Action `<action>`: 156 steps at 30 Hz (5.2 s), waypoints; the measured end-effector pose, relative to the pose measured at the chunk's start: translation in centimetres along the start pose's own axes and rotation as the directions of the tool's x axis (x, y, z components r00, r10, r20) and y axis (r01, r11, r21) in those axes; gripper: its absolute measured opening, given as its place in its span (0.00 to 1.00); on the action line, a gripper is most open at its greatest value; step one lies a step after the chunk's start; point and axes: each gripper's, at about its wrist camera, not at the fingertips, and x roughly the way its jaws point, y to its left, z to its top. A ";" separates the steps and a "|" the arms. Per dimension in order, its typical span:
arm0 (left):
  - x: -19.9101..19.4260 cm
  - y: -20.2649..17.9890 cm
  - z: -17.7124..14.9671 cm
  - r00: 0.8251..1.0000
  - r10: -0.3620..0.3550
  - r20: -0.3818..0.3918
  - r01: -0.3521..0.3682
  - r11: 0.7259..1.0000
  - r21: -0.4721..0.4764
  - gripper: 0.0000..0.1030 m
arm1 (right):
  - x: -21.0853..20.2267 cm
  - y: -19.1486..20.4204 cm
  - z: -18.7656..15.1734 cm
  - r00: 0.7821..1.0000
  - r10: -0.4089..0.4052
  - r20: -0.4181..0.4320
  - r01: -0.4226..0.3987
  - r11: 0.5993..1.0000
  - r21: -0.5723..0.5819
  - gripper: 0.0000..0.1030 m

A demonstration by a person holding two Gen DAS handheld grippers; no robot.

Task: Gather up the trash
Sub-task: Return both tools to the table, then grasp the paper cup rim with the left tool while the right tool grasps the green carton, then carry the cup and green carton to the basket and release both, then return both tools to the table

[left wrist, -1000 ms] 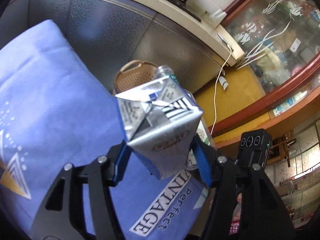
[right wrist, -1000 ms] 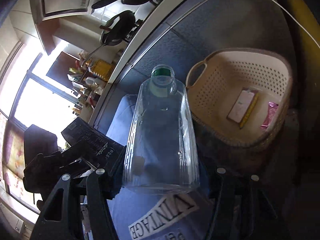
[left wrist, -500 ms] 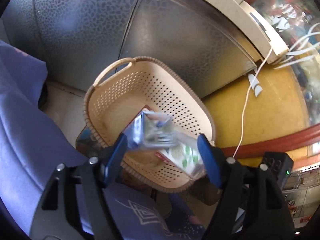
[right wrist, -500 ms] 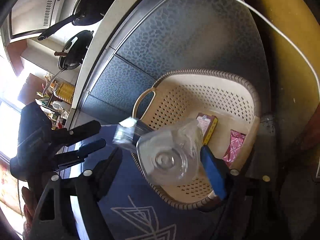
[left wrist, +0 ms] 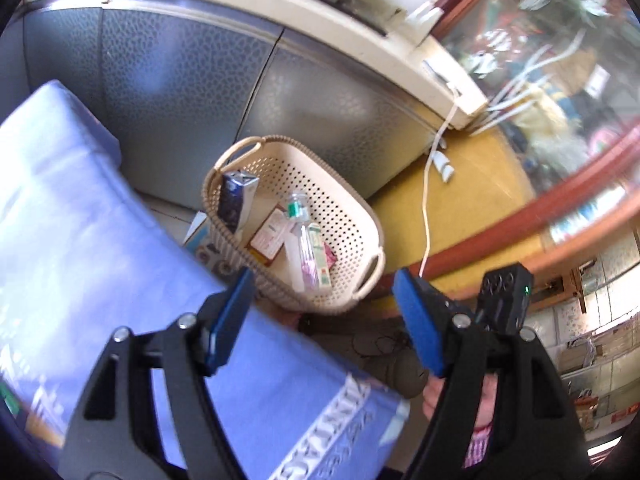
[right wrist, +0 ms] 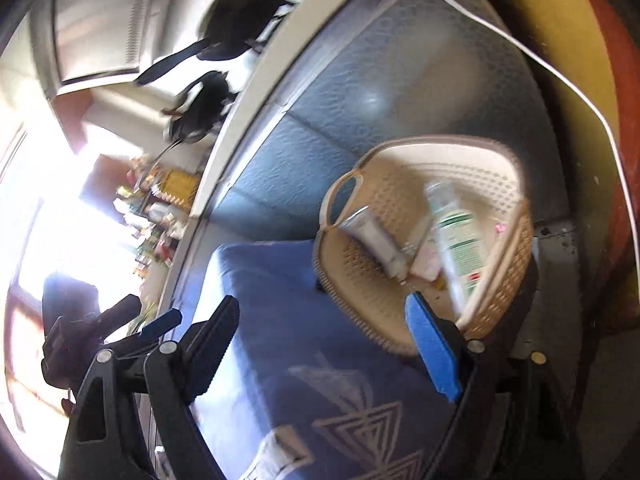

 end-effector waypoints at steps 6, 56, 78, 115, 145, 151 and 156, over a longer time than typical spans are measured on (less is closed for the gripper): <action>-9.8 1.1 -6.6 0.992 0.072 0.101 -0.078 0.996 0.049 0.68 | -1.1 5.8 -3.8 0.991 0.088 -0.101 -0.106 0.975 -0.194 0.82; -21.2 10.3 -39.1 0.972 0.174 0.160 -0.162 0.983 -0.087 0.04 | 10.2 26.8 -26.1 0.772 -0.057 -0.633 -0.378 0.759 -0.530 0.53; -33.8 14.0 -49.2 0.868 0.345 0.357 -0.202 0.902 -0.381 0.04 | 17.6 33.1 -35.9 0.626 0.019 -0.779 -0.443 0.831 -0.336 0.51; 0.8 -2.1 -0.8 0.980 0.104 0.170 -0.121 0.989 0.091 0.04 | -3.5 -1.1 2.5 0.990 -0.102 0.099 0.107 0.993 -0.042 0.49; 5.0 -1.0 -7.9 0.977 0.209 0.050 -0.213 0.972 0.100 0.17 | 0.3 0.9 0.0 0.983 -0.176 0.058 0.182 0.974 -0.134 0.59; -0.1 0.2 -13.2 0.946 0.297 0.127 -0.310 0.947 0.091 0.17 | -1.2 4.1 -3.0 0.984 -0.169 0.064 0.178 0.970 -0.166 0.59; -4.4 2.0 -16.4 0.907 0.378 0.185 -0.391 0.919 0.039 0.17 | -1.4 7.5 -6.2 0.988 -0.143 0.049 0.150 0.968 -0.201 0.59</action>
